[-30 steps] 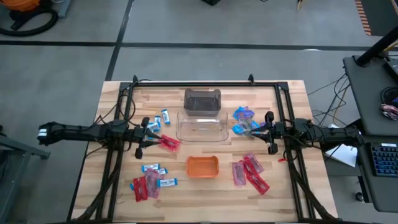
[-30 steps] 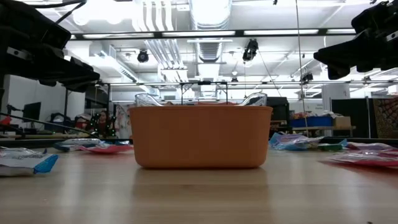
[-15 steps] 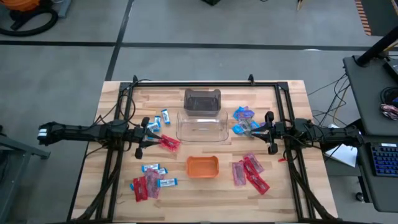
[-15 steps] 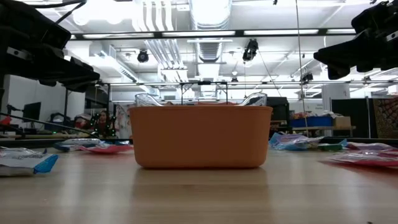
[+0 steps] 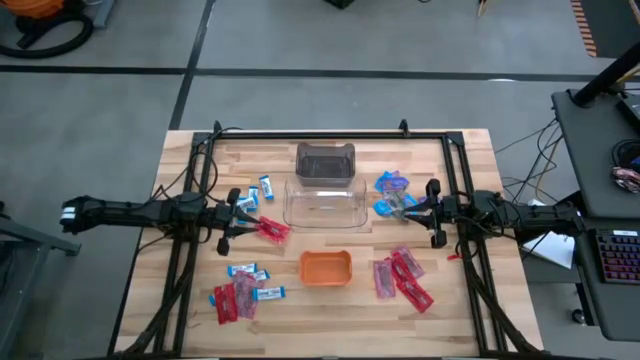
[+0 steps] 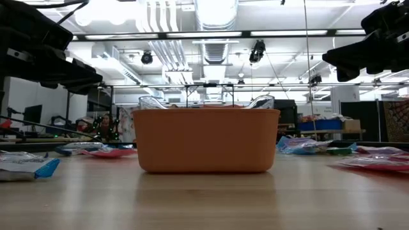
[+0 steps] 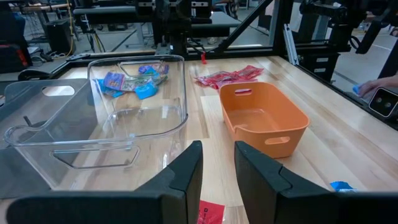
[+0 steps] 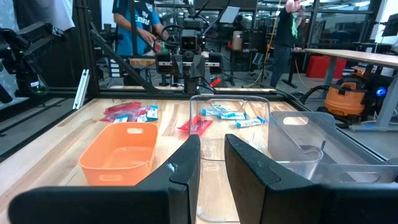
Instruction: Sort candy
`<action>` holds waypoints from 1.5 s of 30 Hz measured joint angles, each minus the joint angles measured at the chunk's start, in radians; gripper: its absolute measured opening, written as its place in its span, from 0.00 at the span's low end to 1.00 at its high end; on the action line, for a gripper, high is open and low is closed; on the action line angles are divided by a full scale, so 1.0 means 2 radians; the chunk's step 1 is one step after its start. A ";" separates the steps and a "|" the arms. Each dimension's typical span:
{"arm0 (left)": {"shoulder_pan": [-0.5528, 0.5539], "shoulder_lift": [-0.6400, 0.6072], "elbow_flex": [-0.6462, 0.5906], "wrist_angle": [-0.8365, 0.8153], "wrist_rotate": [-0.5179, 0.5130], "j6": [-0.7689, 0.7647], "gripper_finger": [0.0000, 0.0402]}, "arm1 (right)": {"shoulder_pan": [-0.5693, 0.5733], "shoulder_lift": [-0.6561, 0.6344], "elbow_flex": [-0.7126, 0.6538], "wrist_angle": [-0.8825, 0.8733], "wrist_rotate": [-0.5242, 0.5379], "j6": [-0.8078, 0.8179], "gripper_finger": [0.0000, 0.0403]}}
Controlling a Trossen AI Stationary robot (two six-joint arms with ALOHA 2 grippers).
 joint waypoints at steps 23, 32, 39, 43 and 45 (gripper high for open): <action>0.000 0.000 0.000 0.000 0.000 0.000 0.19 | 0.000 0.000 0.000 0.000 0.000 0.000 0.17; 0.000 0.000 0.000 0.146 -0.012 -0.019 0.19 | 0.000 0.000 0.000 0.016 0.007 -0.044 0.17; -0.001 0.000 0.000 0.312 -0.012 -0.078 0.19 | -0.004 0.006 0.020 0.022 0.119 0.198 0.17; 0.000 0.003 0.000 0.380 -0.014 -0.075 0.19 | -0.003 0.034 0.054 -0.053 0.142 0.280 0.17; 0.000 0.006 0.000 0.405 -0.014 -0.075 0.19 | -0.003 0.053 0.069 -0.082 0.142 0.309 0.17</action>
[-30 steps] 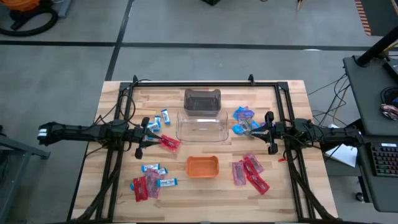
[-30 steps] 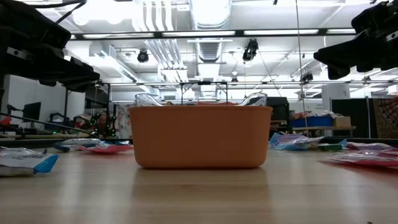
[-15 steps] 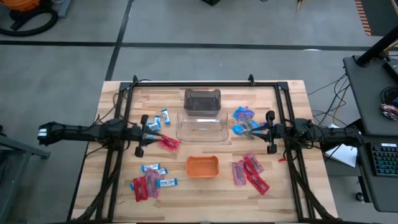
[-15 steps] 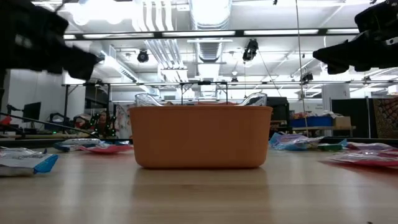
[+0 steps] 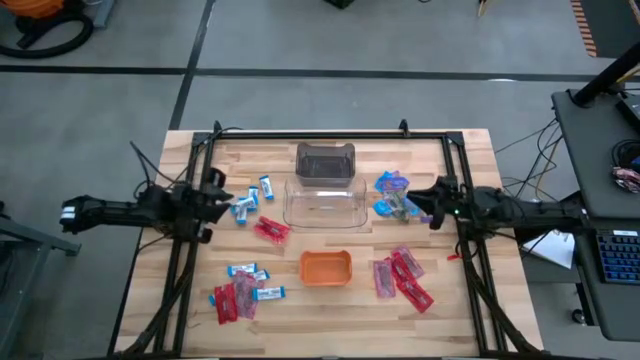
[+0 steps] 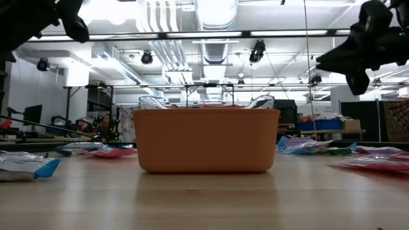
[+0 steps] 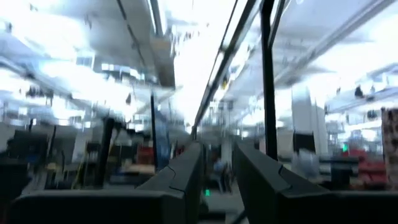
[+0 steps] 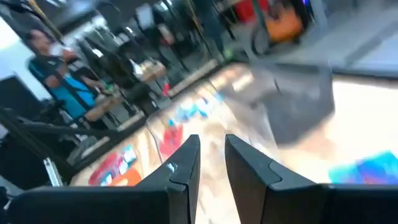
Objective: Sort candy
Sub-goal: Put the blue candy into the clear transparent bin
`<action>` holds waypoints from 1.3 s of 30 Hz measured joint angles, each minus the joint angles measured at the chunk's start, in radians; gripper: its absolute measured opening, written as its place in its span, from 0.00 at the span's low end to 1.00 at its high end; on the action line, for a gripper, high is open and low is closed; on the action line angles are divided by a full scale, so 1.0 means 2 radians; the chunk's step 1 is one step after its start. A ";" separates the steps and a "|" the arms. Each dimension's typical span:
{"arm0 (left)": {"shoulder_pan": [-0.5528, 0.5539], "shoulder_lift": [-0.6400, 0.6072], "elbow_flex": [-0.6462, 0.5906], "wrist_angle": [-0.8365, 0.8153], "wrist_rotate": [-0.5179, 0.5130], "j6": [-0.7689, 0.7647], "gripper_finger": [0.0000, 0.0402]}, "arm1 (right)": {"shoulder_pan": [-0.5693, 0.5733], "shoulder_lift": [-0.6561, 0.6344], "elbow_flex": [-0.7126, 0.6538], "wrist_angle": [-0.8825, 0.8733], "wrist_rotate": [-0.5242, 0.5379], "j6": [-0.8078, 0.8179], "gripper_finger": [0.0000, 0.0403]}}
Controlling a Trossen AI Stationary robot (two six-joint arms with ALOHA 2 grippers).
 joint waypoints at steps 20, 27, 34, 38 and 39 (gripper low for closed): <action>0.000 0.059 0.000 0.005 -0.041 -0.048 0.19 | 0.000 0.149 0.176 -0.211 0.052 0.076 0.17; 0.000 0.103 0.000 -0.018 -0.080 -0.051 0.19 | 0.000 0.167 0.204 -0.211 0.052 0.075 0.17; 0.000 0.159 0.000 -0.017 -0.082 -0.084 0.19 | 0.000 0.169 0.207 -0.205 0.060 0.055 0.17; 0.000 0.180 0.000 -0.012 -0.107 -0.085 0.19 | 0.000 0.173 0.207 -0.201 0.065 0.069 0.17; 0.000 0.184 0.000 -0.007 -0.112 -0.085 0.19 | 0.000 0.176 0.207 -0.201 0.065 0.077 0.17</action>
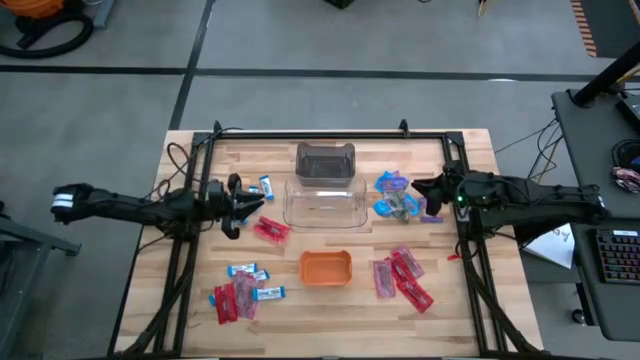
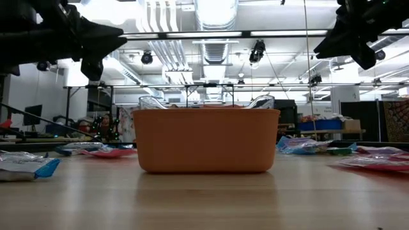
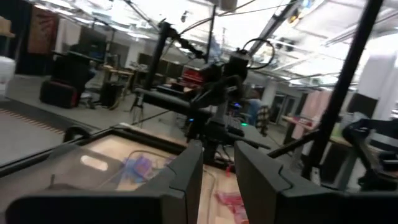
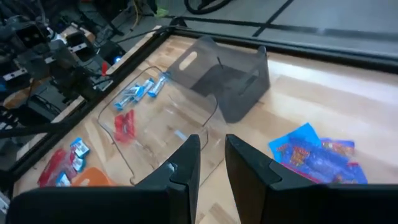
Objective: Sort candy
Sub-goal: Put the blue candy into the clear transparent bin
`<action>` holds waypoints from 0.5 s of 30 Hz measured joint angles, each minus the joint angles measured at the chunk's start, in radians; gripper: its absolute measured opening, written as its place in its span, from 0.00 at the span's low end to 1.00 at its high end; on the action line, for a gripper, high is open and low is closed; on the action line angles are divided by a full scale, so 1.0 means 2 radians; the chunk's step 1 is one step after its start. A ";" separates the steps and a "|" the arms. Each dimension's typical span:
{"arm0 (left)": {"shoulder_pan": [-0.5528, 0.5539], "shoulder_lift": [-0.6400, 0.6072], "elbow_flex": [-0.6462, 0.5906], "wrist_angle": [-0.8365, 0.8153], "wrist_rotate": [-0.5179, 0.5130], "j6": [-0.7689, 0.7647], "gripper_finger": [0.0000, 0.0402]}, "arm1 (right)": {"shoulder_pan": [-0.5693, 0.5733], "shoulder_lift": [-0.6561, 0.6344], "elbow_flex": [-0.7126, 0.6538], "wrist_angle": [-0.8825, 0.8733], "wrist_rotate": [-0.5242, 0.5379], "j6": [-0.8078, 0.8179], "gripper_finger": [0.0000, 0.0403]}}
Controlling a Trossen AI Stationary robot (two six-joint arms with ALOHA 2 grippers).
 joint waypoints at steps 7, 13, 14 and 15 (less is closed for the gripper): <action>0.000 0.010 0.000 0.039 -0.004 0.002 0.19 | 0.000 0.045 0.000 0.000 0.002 0.032 0.28; 0.000 0.010 0.000 0.047 -0.004 0.002 0.19 | -0.005 0.094 0.000 -0.001 0.013 0.050 0.40; 0.000 0.010 0.000 0.048 -0.004 0.001 0.19 | -0.009 0.102 0.000 -0.001 0.014 0.050 0.41; 0.000 0.010 0.000 0.050 -0.004 0.001 0.19 | -0.012 0.111 0.000 -0.001 0.013 0.050 0.43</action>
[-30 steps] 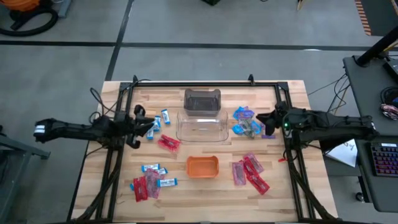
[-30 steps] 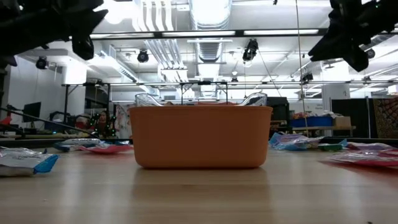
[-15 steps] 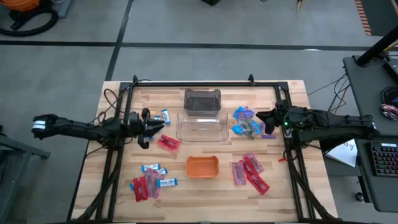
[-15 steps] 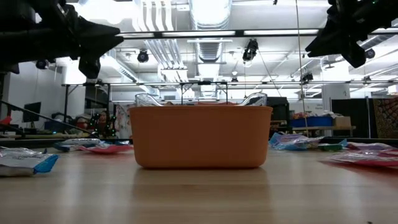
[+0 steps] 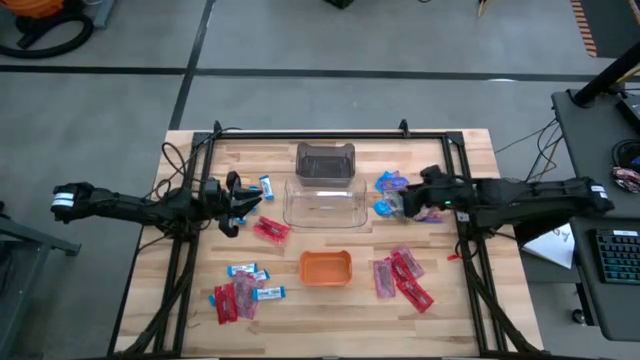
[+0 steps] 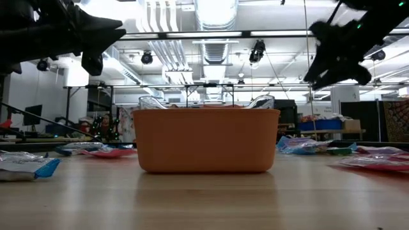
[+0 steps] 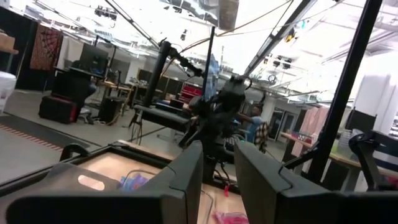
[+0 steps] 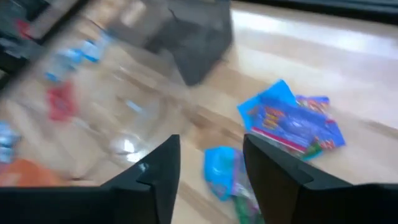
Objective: Sort candy
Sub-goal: Put the blue candy into the clear transparent bin
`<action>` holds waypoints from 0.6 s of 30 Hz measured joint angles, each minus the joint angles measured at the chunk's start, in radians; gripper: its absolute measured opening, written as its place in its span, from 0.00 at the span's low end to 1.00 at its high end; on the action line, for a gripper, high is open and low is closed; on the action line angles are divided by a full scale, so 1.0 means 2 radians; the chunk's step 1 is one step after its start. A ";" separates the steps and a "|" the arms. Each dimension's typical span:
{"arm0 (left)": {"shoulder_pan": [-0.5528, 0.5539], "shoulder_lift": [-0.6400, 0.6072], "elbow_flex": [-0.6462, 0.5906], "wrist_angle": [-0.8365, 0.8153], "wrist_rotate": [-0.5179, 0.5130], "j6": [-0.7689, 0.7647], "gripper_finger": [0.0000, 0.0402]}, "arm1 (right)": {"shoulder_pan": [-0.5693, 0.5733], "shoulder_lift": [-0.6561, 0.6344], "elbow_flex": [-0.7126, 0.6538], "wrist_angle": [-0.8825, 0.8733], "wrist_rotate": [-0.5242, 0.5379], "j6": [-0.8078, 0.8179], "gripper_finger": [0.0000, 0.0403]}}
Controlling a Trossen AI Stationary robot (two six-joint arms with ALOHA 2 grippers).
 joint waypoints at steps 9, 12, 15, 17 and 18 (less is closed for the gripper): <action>0.000 0.003 0.019 -0.001 0.000 0.001 0.19 | -0.072 0.072 -0.001 -0.054 -0.004 -0.001 0.54; 0.000 0.006 0.022 -0.002 0.000 0.002 0.19 | -0.099 0.095 -0.001 -0.057 -0.015 -0.015 0.54; 0.000 0.011 0.024 -0.003 0.000 0.002 0.19 | -0.122 0.119 -0.001 -0.052 -0.027 -0.033 0.54; 0.000 0.015 0.024 -0.003 0.000 0.001 0.19 | -0.138 0.134 0.000 -0.046 -0.027 -0.042 0.54; 0.000 0.016 0.024 -0.003 0.000 0.001 0.19 | -0.145 0.143 -0.001 -0.047 -0.027 -0.048 0.54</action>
